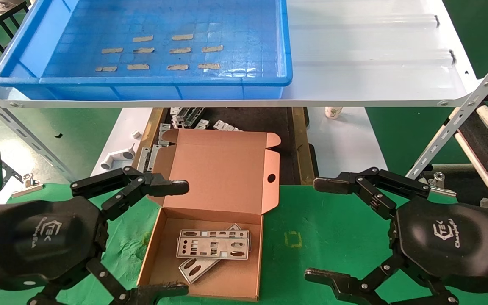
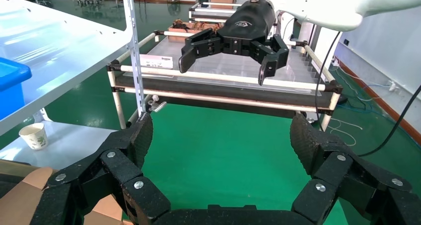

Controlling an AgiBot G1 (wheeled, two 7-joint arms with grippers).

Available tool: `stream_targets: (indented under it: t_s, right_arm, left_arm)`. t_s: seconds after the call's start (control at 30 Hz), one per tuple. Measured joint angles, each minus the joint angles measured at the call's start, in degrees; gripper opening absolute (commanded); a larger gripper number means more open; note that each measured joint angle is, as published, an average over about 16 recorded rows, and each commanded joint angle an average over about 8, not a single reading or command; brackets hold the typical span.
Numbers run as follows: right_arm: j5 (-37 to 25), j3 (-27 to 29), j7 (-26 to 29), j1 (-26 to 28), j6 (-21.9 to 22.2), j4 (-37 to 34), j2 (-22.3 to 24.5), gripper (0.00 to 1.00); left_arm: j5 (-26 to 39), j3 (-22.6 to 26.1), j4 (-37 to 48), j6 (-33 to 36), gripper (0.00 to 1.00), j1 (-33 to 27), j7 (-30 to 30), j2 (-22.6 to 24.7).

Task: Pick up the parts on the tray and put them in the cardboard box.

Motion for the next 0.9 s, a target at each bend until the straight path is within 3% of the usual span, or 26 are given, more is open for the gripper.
stream_targets:
  t_s: [0.9]
  right_arm:
    - [0.0, 0.0, 0.0, 0.0, 0.0, 0.0, 0.0, 1.00]
  left_arm:
    - [0.5, 0.7, 1.2, 0.0, 1.00, -0.6, 0.5, 0.5]
